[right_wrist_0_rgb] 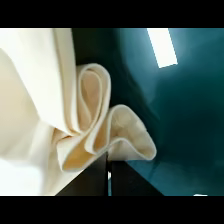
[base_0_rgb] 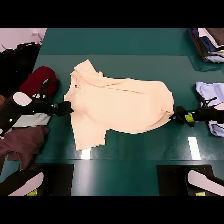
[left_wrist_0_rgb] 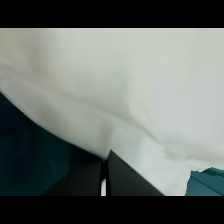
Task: Fold the shirts.
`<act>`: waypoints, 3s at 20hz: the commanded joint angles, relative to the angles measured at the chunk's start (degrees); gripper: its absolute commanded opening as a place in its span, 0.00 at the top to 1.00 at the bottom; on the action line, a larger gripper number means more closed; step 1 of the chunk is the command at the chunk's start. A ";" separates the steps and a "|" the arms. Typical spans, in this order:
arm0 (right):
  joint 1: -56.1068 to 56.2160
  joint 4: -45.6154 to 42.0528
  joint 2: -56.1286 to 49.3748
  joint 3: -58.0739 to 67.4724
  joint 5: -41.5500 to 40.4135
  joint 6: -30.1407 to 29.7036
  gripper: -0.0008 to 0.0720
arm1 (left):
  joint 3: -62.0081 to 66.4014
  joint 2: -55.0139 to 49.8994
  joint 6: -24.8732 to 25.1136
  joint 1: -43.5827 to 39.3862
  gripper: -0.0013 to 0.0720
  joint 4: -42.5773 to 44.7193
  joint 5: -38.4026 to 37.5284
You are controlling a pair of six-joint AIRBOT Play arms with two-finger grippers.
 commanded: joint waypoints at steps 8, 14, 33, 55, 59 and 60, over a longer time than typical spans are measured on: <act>0.02 0.61 21.29 26.47 6.51 -1.18 0.97 | 31.95 16.68 -1.95 0.02 0.95 5.33 -5.75; 0.04 -7.61 29.22 55.28 5.51 -1.14 0.97 | 68.96 17.77 -1.95 0.00 0.95 5.60 -8.07; -0.04 -15.21 -0.20 57.16 29.14 4.68 0.97 | 38.77 -1.68 -4.44 0.00 0.95 5.57 -15.93; 5.64 -16.94 -9.18 27.96 6.56 1.01 0.97 | 32.04 -29.20 -2.25 0.55 0.94 13.09 -14.16; 5.05 -10.60 -8.76 24.96 7.69 1.05 0.53 | 31.19 -28.33 -3.15 0.55 0.29 13.09 -16.57; 4.44 -9.07 -8.76 25.53 9.22 1.05 0.52 | 31.17 -27.36 -3.13 0.55 0.30 13.53 -17.75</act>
